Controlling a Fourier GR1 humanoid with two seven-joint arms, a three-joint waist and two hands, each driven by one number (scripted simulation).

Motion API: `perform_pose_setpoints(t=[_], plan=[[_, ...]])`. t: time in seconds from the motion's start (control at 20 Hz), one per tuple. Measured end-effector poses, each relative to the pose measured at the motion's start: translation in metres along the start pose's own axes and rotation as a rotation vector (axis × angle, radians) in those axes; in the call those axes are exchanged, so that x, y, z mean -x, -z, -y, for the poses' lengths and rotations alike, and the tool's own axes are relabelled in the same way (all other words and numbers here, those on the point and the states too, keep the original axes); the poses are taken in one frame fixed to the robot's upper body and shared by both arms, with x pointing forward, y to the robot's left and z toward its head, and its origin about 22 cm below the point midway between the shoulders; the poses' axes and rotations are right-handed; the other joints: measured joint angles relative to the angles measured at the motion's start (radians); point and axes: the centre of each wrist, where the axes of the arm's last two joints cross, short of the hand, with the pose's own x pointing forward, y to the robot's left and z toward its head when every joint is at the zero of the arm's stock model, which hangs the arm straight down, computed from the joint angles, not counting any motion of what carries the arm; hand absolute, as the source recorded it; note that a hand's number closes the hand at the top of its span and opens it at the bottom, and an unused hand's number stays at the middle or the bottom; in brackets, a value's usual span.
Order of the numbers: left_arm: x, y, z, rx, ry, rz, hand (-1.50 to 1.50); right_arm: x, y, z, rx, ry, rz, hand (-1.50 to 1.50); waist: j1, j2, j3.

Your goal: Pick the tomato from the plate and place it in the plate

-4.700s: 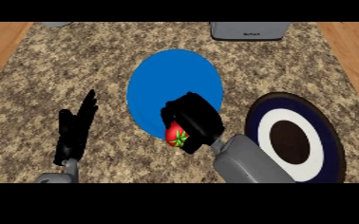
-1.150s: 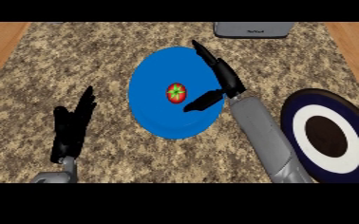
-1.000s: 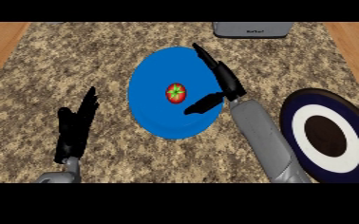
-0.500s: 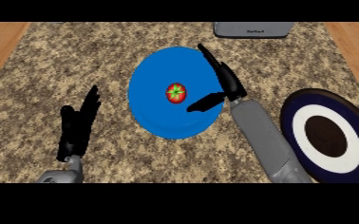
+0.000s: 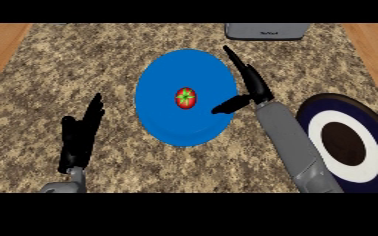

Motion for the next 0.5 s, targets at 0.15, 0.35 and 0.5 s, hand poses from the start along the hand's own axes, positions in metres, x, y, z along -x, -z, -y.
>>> perform_pose_setpoints(t=[0.15, 0.35, 0.5], plan=[[-0.003, 0.004, 0.005, -0.005, -0.003, -0.004, 0.00, 0.011, -0.007, 0.008, 0.018, -0.016, -0.007, -1.50, -0.001, 0.000, 0.000], [-0.005, 0.003, 0.002, -0.009, -0.002, -0.001, 0.00, 0.018, -0.010, 0.022, 0.045, -0.016, -0.021, -1.50, -0.001, 0.000, 0.000], [-0.007, 0.007, 0.002, -0.006, -0.001, 0.002, 0.00, 0.026, -0.013, 0.034, 0.071, -0.007, -0.020, -1.50, 0.001, 0.001, 0.000]])
